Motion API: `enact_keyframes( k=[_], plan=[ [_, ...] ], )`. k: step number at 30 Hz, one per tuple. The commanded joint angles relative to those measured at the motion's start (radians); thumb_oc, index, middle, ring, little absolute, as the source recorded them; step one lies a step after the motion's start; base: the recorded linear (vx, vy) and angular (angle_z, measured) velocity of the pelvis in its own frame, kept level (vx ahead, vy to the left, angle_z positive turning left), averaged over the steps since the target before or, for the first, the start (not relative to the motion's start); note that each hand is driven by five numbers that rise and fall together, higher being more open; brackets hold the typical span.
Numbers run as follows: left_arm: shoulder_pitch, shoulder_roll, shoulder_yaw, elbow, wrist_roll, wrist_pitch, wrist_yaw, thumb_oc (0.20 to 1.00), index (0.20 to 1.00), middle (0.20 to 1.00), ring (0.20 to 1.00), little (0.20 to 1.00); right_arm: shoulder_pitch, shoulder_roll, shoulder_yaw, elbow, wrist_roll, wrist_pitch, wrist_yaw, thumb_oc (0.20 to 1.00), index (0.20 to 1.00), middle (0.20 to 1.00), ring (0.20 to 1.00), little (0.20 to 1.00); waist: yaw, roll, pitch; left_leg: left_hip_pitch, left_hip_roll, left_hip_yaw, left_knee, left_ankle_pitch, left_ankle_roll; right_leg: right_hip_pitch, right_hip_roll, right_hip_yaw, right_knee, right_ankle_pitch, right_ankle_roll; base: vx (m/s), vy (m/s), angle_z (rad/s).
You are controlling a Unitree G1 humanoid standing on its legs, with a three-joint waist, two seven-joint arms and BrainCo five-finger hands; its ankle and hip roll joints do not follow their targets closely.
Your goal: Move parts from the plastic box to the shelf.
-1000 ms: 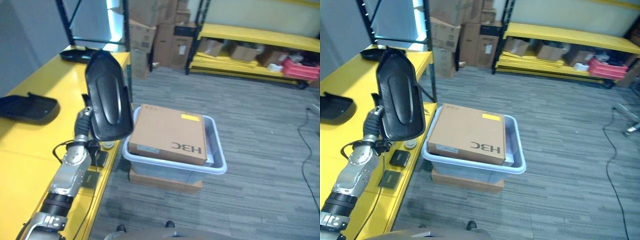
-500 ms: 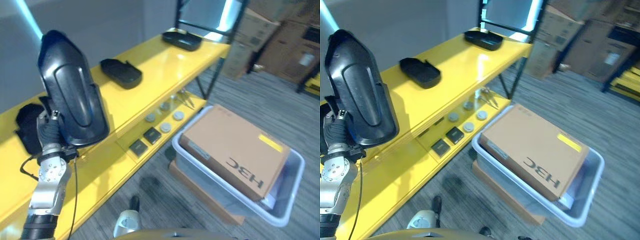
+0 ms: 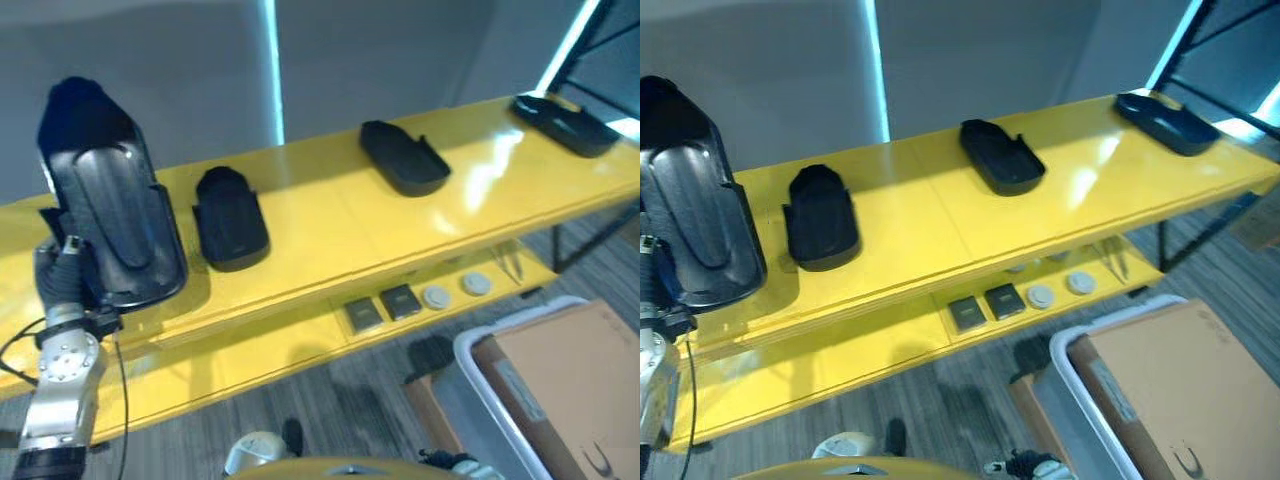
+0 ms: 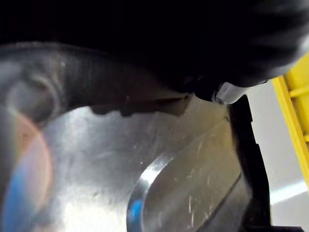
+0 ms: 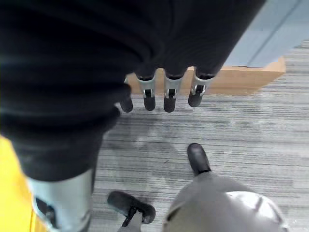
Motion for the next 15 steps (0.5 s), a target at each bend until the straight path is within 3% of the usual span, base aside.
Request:
enact_keyframes(
  k=[1, 3, 4, 5, 7, 9, 12, 15],
  plan=[
    [-0.076, 0.056, -0.016, -0.050, 0.003, -0.133, -0.029, 0.200, 0.200, 0.200, 0.200, 0.200, 0.015, 0.013, 0.029, -0.019, 0.110, 0.033, -0.042, 1.000, 1.000, 1.000, 1.000, 1.000, -0.027, 0.028, -0.027, -0.025, 0.032, -0.118, 0.005, -0.028, -0.044, -0.104, -0.015, 0.076, 0.158, 0.041, 0.008, 0.09, 0.201, 0.40],
    [-0.113, 0.068, -0.059, -0.029, 0.001, -0.143, -0.029, 0.200, 0.200, 0.200, 0.200, 0.200, 0.031, 0.015, 0.002, -0.016, 0.127, 0.023, -0.062, 1.000, 1.000, 1.000, 1.000, 1.000, -0.076, 0.036, -0.009, -0.015, 0.007, -0.177, 0.009, -0.043, -0.009, -0.190, -0.022, 0.217, 0.342, 0.060, 0.011, 0.06, 0.168, 0.53],
    [-0.141, 0.076, -0.091, -0.018, -0.002, -0.149, -0.034, 0.200, 0.200, 0.200, 0.200, 0.200, 0.038, 0.010, -0.015, -0.002, 0.140, 0.009, -0.063, 1.000, 1.000, 1.000, 1.000, 1.000, -0.110, 0.044, 0.004, -0.024, 0.003, -0.202, 0.014, -0.029, 0.007, -0.240, 0.017, 0.279, 0.384, 0.073, -0.011, 0.03, -0.007, 1.48],
    [-0.198, 0.083, -0.157, -0.009, -0.003, -0.140, -0.021, 0.200, 0.200, 0.200, 0.200, 0.200, 0.053, -0.003, -0.038, 0.035, 0.137, -0.033, -0.038, 1.000, 1.000, 1.000, 1.000, 1.000, -0.176, 0.041, 0.018, -0.016, -0.015, -0.282, 0.006, -0.023, 0.011, -0.301, 0.100, 0.399, 0.354, 0.087, -0.021, 0.02, -0.097, 2.03],
    [-0.226, 0.075, -0.186, -0.022, 0.006, -0.120, -0.011, 0.200, 0.200, 0.200, 0.200, 0.200, 0.055, -0.005, -0.047, 0.053, 0.140, -0.056, -0.030, 1.000, 1.000, 1.000, 1.000, 1.000, -0.205, 0.029, 0.026, -0.007, -0.027, -0.328, 0.002, -0.024, 0.006, -0.316, 0.129, 0.463, 0.249, 0.113, -0.015, 0.12, -0.202, 2.18],
    [-0.247, 0.057, -0.217, -0.036, 0.023, -0.106, -0.006, 0.200, 0.200, 0.200, 0.200, 0.200, 0.056, -0.007, -0.057, 0.064, 0.141, -0.064, -0.023, 1.000, 1.000, 1.000, 1.000, 1.000, -0.244, 0.008, 0.034, 0.006, -0.043, -0.378, 0.000, -0.033, 0.008, -0.348, 0.183, 0.557, 0.134, 0.160, 0.001, 0.15, -0.252, 0.52],
    [-0.269, 0.027, -0.243, -0.060, 0.031, -0.066, -0.002, 0.200, 0.200, 0.200, 0.200, 0.200, 0.064, -0.017, -0.044, 0.052, 0.123, -0.060, -0.015, 1.000, 1.000, 1.000, 1.000, 1.000, -0.260, -0.007, 0.022, 0.009, -0.030, -0.392, -0.001, -0.030, -0.001, -0.305, 0.221, 0.588, 0.042, 0.139, -0.026, 0.15, -0.247, 0.86],
    [-0.286, -0.001, -0.272, -0.050, 0.040, -0.038, 0.026, 0.200, 0.200, 0.200, 0.200, 0.200, 0.053, -0.022, -0.023, 0.065, 0.102, -0.055, -0.030, 1.000, 1.000, 1.000, 1.000, 1.000, -0.261, -0.030, 0.002, -0.002, -0.001, -0.352, 0.006, -0.027, -0.015, -0.248, 0.240, 0.592, -0.016, 0.127, -0.047, 0.16, -0.285, 0.55]
  ],
)
